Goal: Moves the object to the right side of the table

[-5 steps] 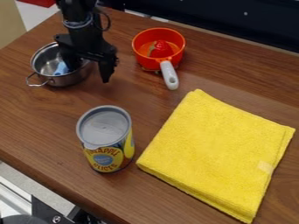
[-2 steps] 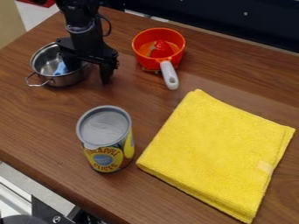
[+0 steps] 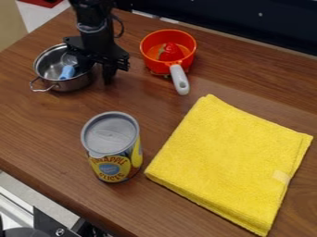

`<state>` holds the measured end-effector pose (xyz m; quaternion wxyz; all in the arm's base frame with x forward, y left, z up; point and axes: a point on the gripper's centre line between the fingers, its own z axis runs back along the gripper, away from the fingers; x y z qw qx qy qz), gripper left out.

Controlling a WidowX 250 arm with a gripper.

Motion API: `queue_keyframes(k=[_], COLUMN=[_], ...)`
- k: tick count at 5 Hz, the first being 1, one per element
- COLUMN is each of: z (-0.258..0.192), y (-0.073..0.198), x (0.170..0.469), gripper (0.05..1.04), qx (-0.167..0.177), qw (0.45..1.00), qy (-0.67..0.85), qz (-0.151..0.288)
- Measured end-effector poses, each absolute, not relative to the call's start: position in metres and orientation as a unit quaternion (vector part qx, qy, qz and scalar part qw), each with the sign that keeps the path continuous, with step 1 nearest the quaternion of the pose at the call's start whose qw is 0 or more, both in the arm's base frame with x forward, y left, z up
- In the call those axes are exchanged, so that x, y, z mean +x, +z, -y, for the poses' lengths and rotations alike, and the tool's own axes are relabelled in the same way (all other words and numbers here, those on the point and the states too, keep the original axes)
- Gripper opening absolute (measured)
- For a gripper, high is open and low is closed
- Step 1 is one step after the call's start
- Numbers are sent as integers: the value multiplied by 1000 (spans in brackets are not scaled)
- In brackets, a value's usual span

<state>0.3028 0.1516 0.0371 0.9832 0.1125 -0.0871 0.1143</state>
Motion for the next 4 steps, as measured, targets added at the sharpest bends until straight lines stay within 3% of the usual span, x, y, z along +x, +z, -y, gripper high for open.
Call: queue_keyframes(k=[1, 2, 3, 4], z=[-161, -167, -170, -166], y=[37, 38, 42, 51], x=[301, 300, 302, 296], gripper=[197, 78, 63, 62], qx=[147, 175, 211, 202], qw=[980, 977, 973, 975], qy=[114, 109, 81, 84], qz=[65, 55, 51, 32])
